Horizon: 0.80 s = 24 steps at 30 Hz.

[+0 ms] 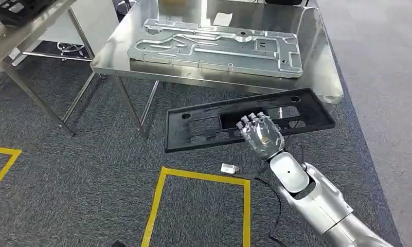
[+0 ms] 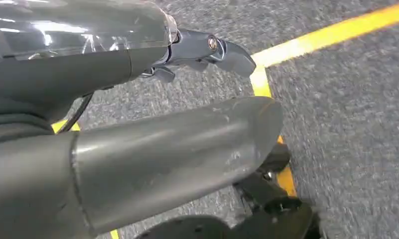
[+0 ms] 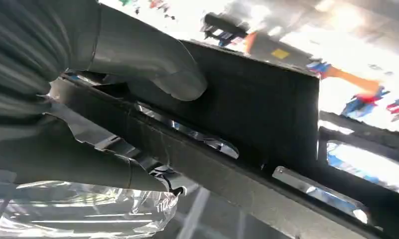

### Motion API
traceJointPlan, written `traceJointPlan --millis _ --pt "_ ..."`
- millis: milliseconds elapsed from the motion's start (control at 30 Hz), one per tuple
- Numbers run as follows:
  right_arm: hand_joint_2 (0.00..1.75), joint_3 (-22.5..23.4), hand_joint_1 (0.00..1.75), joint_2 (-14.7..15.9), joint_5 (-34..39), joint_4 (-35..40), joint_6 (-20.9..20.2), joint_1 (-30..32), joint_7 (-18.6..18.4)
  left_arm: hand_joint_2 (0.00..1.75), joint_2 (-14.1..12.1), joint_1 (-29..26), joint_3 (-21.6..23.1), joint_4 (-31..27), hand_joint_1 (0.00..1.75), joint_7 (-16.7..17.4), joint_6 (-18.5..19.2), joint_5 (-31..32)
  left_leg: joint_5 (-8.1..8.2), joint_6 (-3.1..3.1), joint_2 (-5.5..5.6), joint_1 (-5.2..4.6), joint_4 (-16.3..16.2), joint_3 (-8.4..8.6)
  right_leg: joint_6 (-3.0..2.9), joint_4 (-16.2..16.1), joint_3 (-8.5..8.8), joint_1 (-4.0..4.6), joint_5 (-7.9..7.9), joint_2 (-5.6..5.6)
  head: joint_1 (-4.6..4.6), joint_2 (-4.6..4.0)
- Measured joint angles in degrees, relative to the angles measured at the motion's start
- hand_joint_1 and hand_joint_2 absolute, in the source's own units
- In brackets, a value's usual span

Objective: Take the parts from the cabinet and place them on the table.

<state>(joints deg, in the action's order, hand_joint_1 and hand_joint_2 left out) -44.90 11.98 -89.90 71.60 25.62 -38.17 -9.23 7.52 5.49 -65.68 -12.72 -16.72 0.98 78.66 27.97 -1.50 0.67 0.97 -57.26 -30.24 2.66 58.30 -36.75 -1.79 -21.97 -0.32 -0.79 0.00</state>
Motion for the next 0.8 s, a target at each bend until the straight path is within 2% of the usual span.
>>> traceJointPlan --millis 33,67,100,133,167,200,233,267,300,333,367,400,433,500,533,567,600,633,667,700,733,800 --pt "1.75 -0.35 1.75 0.61 0.00 0.00 0.39 -0.84 -0.85 0.00 0.00 0.13 0.00 0.02 0.00 0.00 0.00 0.00 0.36 0.52 0.01 -0.09 -0.37 0.32 -0.24 -0.54 -0.15 0.48 -2.35 -0.02 0.11 0.00" --pt "1.75 -0.65 1.75 0.96 0.00 0.11 0.50 -1.47 -1.09 0.00 0.00 0.20 0.00 0.02 0.00 -0.02 0.00 0.00 0.62 1.01 -0.07 -0.09 0.06 0.12 -0.92 -0.27 -0.20 0.67 -3.01 0.03 0.17 0.00" --pt "1.75 -0.79 1.75 1.11 0.00 0.33 0.55 -1.62 -1.13 0.00 0.00 0.15 0.00 0.02 0.00 -0.02 0.00 0.00 0.87 1.47 -0.13 -0.05 0.19 0.31 -1.49 -0.47 -0.03 0.81 -1.80 0.18 0.26 0.00" --pt "1.75 -0.98 1.75 1.62 0.00 0.46 0.55 -1.71 -1.44 0.00 0.00 0.04 0.00 0.02 0.00 -0.07 0.00 0.00 0.54 1.81 -0.16 -0.19 -0.43 0.98 -2.02 -0.64 0.29 0.74 -1.96 0.19 0.20 0.00" --pt "1.75 -1.22 1.75 1.86 0.00 0.63 0.63 -1.85 -2.21 0.00 -0.04 0.07 0.00 0.02 0.00 -0.04 -0.02 0.00 1.25 2.13 -0.23 -0.03 -0.40 1.21 -2.45 -0.78 1.24 0.42 -1.91 0.33 0.42 0.00" --pt "1.75 -1.59 1.75 2.29 0.00 0.74 0.83 -2.24 -3.35 0.00 -0.09 0.12 0.00 0.04 0.00 -0.11 -0.02 -0.02 1.65 2.24 -0.29 0.11 -2.17 0.89 -2.87 -0.95 1.83 0.46 -2.23 0.31 0.31 -0.02" --pt "1.75 -2.22 1.75 2.57 0.00 0.89 1.35 -2.97 -5.51 0.00 -0.09 0.28 0.00 0.04 0.00 -0.15 -0.02 -0.04 2.31 2.34 -0.34 0.15 -5.52 -0.93 -3.26 -0.93 2.04 0.51 -2.49 0.34 0.81 0.00" --pt "1.75 -2.73 1.75 2.99 0.00 1.00 1.88 -3.61 -7.61 0.00 -0.07 0.44 0.00 0.04 0.00 -0.15 -0.02 -0.11 3.57 2.39 -0.34 0.25 -9.63 -3.53 -3.51 -0.92 2.22 0.64 -2.76 0.35 0.90 0.00" --pt "1.75 -3.39 1.75 3.52 0.00 1.09 2.21 -4.15 -10.28 0.00 -0.07 0.40 0.00 0.04 0.00 -0.15 -0.04 -0.26 5.59 2.49 -0.34 0.22 -13.95 -6.43 -3.65 -0.91 2.49 0.76 -3.16 0.41 0.92 -0.02" --pt "1.75 -4.20 1.75 4.39 0.02 1.31 2.40 -4.44 -13.12 0.00 -0.09 0.27 0.00 0.04 0.00 -0.15 -0.13 -0.50 7.11 2.66 -0.34 0.22 -16.95 -8.69 -3.73 -0.91 2.90 0.92 -3.57 0.43 0.98 0.00" --pt "1.75 -5.25 1.75 5.29 0.02 1.66 2.49 -4.61 -15.90 0.00 -0.09 0.07 0.00 0.04 0.00 -0.15 -0.22 -0.70 7.31 2.68 -0.34 0.22 -17.83 -10.05 -3.71 -0.91 3.54 1.05 -4.08 0.45 0.92 0.00" --pt "1.75 -6.25 1.75 6.20 0.02 2.03 2.66 -4.63 -17.93 0.00 -0.09 -0.11 -0.02 0.04 0.00 -0.11 -0.26 -0.81 6.10 2.47 -0.34 0.21 -16.18 -10.14 -3.65 -0.91 4.33 1.11 -4.66 0.48 0.96 0.00" --pt "1.75 -6.56 1.75 6.86 0.02 2.25 2.99 -4.54 -18.53 0.00 -0.09 -0.21 -0.02 0.04 0.00 -0.02 -0.33 -0.90 3.61 2.25 -0.34 0.19 -12.68 -9.31 -3.53 -0.91 5.15 1.14 -5.24 0.48 0.99 0.00" --pt "1.75 -6.49 1.75 7.84 0.02 2.38 3.73 -4.24 -17.34 0.00 -0.09 -0.41 -0.04 0.04 0.00 0.04 -0.57 -1.03 -4.22 1.67 -0.35 0.14 -2.93 -6.57 -3.22 -0.93 6.67 1.16 -6.50 0.46 0.98 0.00" --pt "1.75 -6.32 1.75 8.09 0.02 2.30 4.28 -3.88 -16.15 0.00 -0.15 -0.50 -0.09 0.04 0.00 0.09 -0.61 -1.03 -4.07 1.62 -0.38 -0.37 -2.19 -6.75 -2.87 -0.69 7.14 1.28 -6.87 0.57 0.81 -0.02" --pt "1.75 -6.01 1.75 8.17 0.02 2.34 4.81 -3.53 -15.04 0.00 -0.15 -0.37 -0.09 0.07 0.00 0.13 -0.65 -1.03 -3.38 1.21 -0.44 -0.48 -1.85 -6.46 -2.47 -0.92 6.83 1.26 -7.12 0.86 0.90 0.00" --pt "1.75 -5.53 1.75 8.17 0.02 2.32 4.87 -2.82 -13.92 0.00 -0.15 -0.37 -0.11 0.07 0.00 0.13 -0.77 -1.03 -4.20 0.78 -0.33 -0.63 -1.79 -6.19 -2.07 -1.18 7.05 1.19 -7.29 0.91 0.99 0.00" --pt "1.75 -4.94 1.75 8.17 0.02 2.32 4.92 -2.05 -13.48 0.00 -0.20 -0.36 -0.11 0.07 0.00 0.13 -0.79 -1.03 -3.94 0.33 -0.37 -0.51 -1.39 -5.97 -1.64 -0.51 7.29 1.31 -6.81 0.97 0.87 0.00" --pt "1.75 -4.44 1.75 8.17 0.02 2.32 5.03 -1.68 -12.96 0.00 -0.20 -0.29 -0.11 0.07 0.00 0.11 -0.79 -1.03 -3.98 0.06 -0.27 -0.47 -1.08 -5.23 -1.39 -0.53 7.59 1.21 -6.91 0.93 0.96 0.00" --pt "1.75 -3.95 1.75 8.13 0.02 2.27 5.14 -1.30 -11.99 0.00 -0.13 -0.25 -0.11 0.07 0.00 0.04 -0.79 -1.01 -4.04 -0.29 -0.31 -0.28 -0.49 -4.41 -1.12 0.69 7.15 0.88 -7.20 0.72 0.90 0.00" --pt "1.75 -3.19 1.75 8.02 0.02 2.10 5.35 -1.02 -10.84 0.00 -0.15 -0.15 -0.11 0.07 0.00 -0.04 -0.77 -0.98 -3.81 -0.63 -0.28 -0.27 -0.23 -3.94 -0.96 3.71 5.56 0.92 -7.64 0.64 0.68 0.00" --pt "1.75 -1.66 1.75 7.67 0.02 1.55 5.59 -0.48 -8.46 0.00 -0.15 -0.06 -0.11 0.07 0.00 -0.22 -0.76 -0.85 -3.21 -0.96 -0.17 -0.27 -0.22 -3.56 -0.46 12.22 -0.21 0.85 -11.01 0.65 0.68 0.00"
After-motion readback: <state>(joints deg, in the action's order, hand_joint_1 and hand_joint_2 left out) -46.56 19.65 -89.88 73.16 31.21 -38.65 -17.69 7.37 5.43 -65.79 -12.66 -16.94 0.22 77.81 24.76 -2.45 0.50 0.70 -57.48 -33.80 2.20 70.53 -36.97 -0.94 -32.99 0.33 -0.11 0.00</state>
